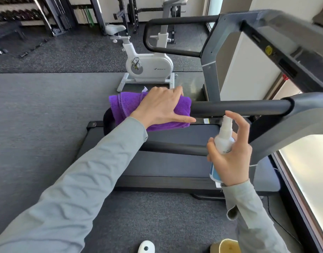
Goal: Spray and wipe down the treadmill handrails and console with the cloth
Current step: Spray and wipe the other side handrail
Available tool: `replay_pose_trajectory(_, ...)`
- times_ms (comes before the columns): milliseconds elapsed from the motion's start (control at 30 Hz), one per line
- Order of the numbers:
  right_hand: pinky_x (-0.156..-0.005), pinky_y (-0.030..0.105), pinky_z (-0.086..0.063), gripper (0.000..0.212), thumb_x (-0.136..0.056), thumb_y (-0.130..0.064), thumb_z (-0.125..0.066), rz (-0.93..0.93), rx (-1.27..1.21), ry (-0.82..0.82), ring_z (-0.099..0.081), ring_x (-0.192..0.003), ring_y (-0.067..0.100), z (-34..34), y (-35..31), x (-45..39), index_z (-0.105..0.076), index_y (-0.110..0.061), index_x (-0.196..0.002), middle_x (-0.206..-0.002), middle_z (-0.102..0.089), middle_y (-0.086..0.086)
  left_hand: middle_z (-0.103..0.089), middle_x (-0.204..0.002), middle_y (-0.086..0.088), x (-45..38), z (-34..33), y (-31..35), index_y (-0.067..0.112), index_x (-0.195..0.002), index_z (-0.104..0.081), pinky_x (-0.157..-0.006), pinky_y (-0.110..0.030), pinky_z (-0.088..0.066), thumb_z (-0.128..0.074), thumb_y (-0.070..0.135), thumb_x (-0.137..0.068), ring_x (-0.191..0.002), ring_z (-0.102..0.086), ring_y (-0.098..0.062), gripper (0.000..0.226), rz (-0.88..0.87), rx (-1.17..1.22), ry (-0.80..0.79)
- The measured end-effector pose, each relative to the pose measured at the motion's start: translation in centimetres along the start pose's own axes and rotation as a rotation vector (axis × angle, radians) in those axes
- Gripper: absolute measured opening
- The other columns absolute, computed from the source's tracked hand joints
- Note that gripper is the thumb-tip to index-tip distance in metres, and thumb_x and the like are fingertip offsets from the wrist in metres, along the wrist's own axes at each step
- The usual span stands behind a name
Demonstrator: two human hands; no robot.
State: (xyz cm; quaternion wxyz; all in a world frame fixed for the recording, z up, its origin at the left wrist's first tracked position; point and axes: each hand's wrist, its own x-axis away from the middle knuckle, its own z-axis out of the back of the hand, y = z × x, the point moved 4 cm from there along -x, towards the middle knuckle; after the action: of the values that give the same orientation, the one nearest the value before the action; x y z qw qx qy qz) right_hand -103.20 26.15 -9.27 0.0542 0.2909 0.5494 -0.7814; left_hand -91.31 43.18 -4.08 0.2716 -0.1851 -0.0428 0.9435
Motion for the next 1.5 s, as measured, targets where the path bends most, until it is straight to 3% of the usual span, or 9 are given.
replay_pose_trajectory(167, -0.053, 0.049, -0.051, 0.061, -0.078, -0.002, -0.058, 0.004, 0.032, 0.068, -0.056, -0.053, 0.038, 4.2, 1.4, -0.4, -0.041, -0.034, -0.127, -0.077, -0.060, 0.015, -0.062, -0.078, -0.005, -4.4, -0.2, 5.0, 0.012, -0.101, -0.049, -0.067, -0.037, -0.036, -0.044, 0.088, -0.070, -0.075, -0.060, -0.031, 0.083, -0.060, 0.065, 0.011)
replay_pose_trajectory(300, -0.051, 0.051, -0.048, 0.064, -0.080, 0.007, -0.061, -0.023, 0.081, 0.105, -0.050, -0.049, 0.038, 7.4, 3.2, -0.1, -0.041, -0.030, -0.129, -0.061, -0.051, 0.016, -0.056, -0.073, -0.003, -6.8, -0.4, 8.2, 0.012, -0.098, -0.048, -0.070, -0.039, -0.039, -0.042, 0.086, -0.074, -0.074, -0.058, -0.031, 0.078, -0.121, 0.088, 0.045)
replay_pose_trajectory(467, -0.051, 0.052, -0.050, 0.067, -0.080, 0.009, -0.060, -0.081, 0.102, 0.122, -0.052, -0.048, 0.039, 10.2, 4.6, 0.0, -0.042, -0.032, -0.129, -0.060, -0.051, 0.012, -0.065, -0.082, -0.008, -9.3, -0.3, 11.9, 0.010, -0.104, -0.049, -0.076, -0.042, -0.045, -0.037, 0.082, -0.081, -0.077, -0.061, -0.032, 0.076, -0.177, 0.106, 0.064)
replay_pose_trajectory(600, -0.048, 0.051, -0.049, 0.065, -0.079, 0.009, -0.060, -0.069, 0.112, 0.163, -0.051, -0.047, 0.040, 12.2, 4.8, -0.1, -0.043, -0.033, -0.126, -0.065, -0.049, 0.012, -0.058, -0.079, -0.004, -11.7, -0.4, 15.1, 0.012, -0.097, -0.043, -0.068, -0.037, -0.036, -0.038, 0.083, -0.080, -0.078, -0.061, -0.032, 0.073, -0.190, 0.112, 0.046)
replay_pose_trajectory(767, -0.051, 0.054, -0.048, 0.065, -0.078, 0.008, -0.060, -0.076, 0.094, 0.203, -0.051, -0.048, 0.041, 13.0, 4.3, 0.0, -0.042, -0.034, -0.124, -0.064, -0.050, 0.018, -0.064, -0.098, -0.003, -13.4, -0.5, 18.7, 0.017, -0.101, -0.045, -0.071, -0.036, -0.035, -0.045, 0.088, -0.071, -0.090, -0.062, -0.030, 0.077, -0.153, 0.142, -0.030)
replay_pose_trajectory(933, -0.052, 0.052, -0.049, 0.065, -0.079, 0.009, -0.062, -0.048, 0.048, 0.134, -0.052, -0.048, 0.041, 10.3, 3.3, -0.7, -0.042, -0.029, -0.127, -0.060, -0.054, 0.016, -0.063, -0.106, -0.003, -9.9, -0.4, 13.3, 0.040, -0.125, -0.054, -0.080, -0.039, -0.039, -0.048, 0.092, -0.063, -0.103, -0.059, -0.030, 0.081, -0.023, 0.221, -0.092)
replay_pose_trajectory(1100, -0.059, 0.055, -0.052, 0.065, -0.078, 0.004, -0.061, -0.039, 0.004, 0.043, -0.059, -0.060, 0.039, 5.7, 2.5, -1.1, -0.040, -0.033, -0.128, -0.092, -0.063, 0.017, -0.067, -0.093, 0.003, -3.6, 0.0, 5.2, 0.040, -0.114, -0.060, -0.070, -0.033, -0.031, -0.043, 0.091, -0.068, -0.095, -0.062, -0.025, 0.071, 0.141, 0.173, -0.007)
replay_pose_trajectory(1300, -0.060, 0.054, -0.053, 0.059, -0.077, -0.007, -0.059, -0.010, -0.048, -0.032, -0.057, -0.055, 0.040, 0.9, 1.5, -0.8, -0.041, -0.032, -0.127, -0.085, -0.060, 0.014, -0.065, -0.091, 0.002, 2.5, 0.2, -2.7, 0.030, -0.098, -0.064, -0.069, -0.033, -0.032, -0.039, 0.084, -0.077, -0.093, -0.061, -0.027, 0.063, 0.294, 0.138, 0.085)
replay_pose_trajectory(1500, -0.058, 0.055, -0.051, 0.066, -0.079, 0.007, -0.064, 0.019, -0.052, -0.092, -0.055, -0.054, 0.041, -2.0, 0.8, -1.4, -0.040, -0.031, -0.128, -0.074, -0.060, 0.019, -0.067, -0.090, 0.002, 4.3, 0.2, -4.8, 0.029, -0.091, -0.067, -0.072, -0.035, -0.035, -0.034, 0.087, -0.075, -0.092, -0.060, -0.028, 0.069, 0.427, 0.055, 0.119)
